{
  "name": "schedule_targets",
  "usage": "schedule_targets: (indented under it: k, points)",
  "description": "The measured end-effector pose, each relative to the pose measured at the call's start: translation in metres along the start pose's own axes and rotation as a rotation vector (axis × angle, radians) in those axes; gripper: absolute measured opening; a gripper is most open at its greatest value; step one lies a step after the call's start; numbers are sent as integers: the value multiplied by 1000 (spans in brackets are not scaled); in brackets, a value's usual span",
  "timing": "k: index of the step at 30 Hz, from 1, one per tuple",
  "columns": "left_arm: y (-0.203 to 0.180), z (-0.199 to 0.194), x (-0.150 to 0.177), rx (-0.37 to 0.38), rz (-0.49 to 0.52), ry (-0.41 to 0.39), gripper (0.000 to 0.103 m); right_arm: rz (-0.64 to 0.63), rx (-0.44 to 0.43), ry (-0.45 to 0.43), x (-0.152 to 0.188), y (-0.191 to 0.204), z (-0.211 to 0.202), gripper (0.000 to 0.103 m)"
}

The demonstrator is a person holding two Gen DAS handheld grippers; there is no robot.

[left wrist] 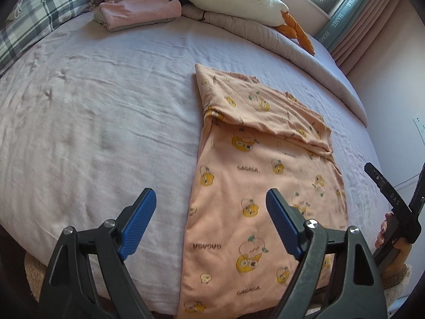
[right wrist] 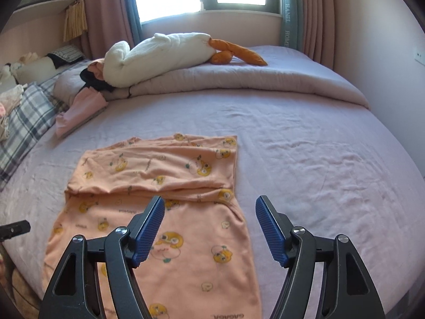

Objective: Fold small clothes
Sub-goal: 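Grasp the sleepsuit hem with the left gripper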

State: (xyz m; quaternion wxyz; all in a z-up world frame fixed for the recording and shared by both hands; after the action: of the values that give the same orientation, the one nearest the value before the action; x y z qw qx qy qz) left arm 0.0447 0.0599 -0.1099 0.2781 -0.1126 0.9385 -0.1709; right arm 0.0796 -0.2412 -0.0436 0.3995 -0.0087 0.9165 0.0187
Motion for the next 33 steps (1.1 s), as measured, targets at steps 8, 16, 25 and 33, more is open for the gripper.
schedule_targets:
  k: [8,16,25,33]
  points:
    - [13,10,49,12,5,92,84,9,16,83,67,-26,-7,71]
    - [19,15,70,65,-32,151,83,119,-18,146,109,-52,-22,71]
    - [20,10,87,72,-19,176,69,127,-38,195,135,-53,-38,71]
    - [28,7,98,102,-27,238,69,90,-73,215,150,-42,-46,68]
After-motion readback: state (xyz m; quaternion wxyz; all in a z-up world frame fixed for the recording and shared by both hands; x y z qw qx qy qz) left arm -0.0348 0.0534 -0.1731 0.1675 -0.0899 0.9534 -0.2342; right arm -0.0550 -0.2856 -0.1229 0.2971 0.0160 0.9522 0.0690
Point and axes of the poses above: each gripper's, at about its wrist camera, not at the fingertips, and z roughly the way its jaws point, y to its left, x to its underside, the point moved 2 cm from there along z, roughly the way its jaws point, and after that the axes turned 3 degrees about x, right-handed, at the moved point
